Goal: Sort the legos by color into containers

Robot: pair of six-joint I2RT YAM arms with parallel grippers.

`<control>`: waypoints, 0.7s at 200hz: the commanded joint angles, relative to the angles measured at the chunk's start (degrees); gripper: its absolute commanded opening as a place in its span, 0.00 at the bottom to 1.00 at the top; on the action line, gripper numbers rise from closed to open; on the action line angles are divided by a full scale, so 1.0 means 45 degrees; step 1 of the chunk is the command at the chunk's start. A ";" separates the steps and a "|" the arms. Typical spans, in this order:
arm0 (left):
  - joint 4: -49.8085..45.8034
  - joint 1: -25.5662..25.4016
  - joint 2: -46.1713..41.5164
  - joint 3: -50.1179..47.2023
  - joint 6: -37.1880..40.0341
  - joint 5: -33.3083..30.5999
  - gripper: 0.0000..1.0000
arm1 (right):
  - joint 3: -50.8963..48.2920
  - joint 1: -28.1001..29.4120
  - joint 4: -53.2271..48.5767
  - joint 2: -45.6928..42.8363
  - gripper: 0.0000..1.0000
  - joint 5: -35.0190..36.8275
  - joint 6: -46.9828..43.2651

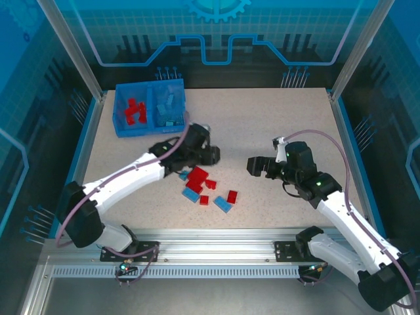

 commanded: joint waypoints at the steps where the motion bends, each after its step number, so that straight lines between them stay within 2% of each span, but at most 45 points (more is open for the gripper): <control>1: 0.0106 -0.0926 0.0822 -0.0178 -0.0701 0.0075 0.51 | -0.0205 -0.0414 -0.0232 -0.0409 1.00 0.0552 0.0454; 34: 0.0177 -0.2491 0.2505 0.0366 -0.0483 0.0551 0.58 | -0.0317 -0.0803 -0.0581 -0.0776 1.00 0.0560 0.0562; 55: -0.0028 -0.2946 0.3589 0.0719 -0.0340 0.0455 0.73 | -0.0395 -0.0872 -0.0698 -0.0942 1.00 0.0569 0.0622; 71: 0.0308 -0.3093 0.4096 0.0707 -0.0217 0.0778 0.77 | -0.0458 -0.0897 -0.0802 -0.1095 1.00 0.0613 0.0659; 90: 0.0429 -0.3167 0.4675 0.0794 -0.0009 0.1378 0.77 | -0.0552 -0.0935 -0.0874 -0.1218 1.00 0.0611 0.0694; 110: 0.0075 -0.3291 0.5190 0.0917 0.0093 0.1115 0.74 | -0.0550 -0.0970 -0.0915 -0.1255 1.00 0.0575 0.0680; 119: 0.0020 -0.3291 0.5289 0.0869 0.0115 0.0980 0.71 | -0.0548 -0.0995 -0.0915 -0.1257 1.00 0.0574 0.0680; 140: 0.0028 -0.3292 0.5322 0.0712 0.0127 0.0590 0.56 | -0.0593 -0.1014 -0.0913 -0.1277 1.00 0.0535 0.0680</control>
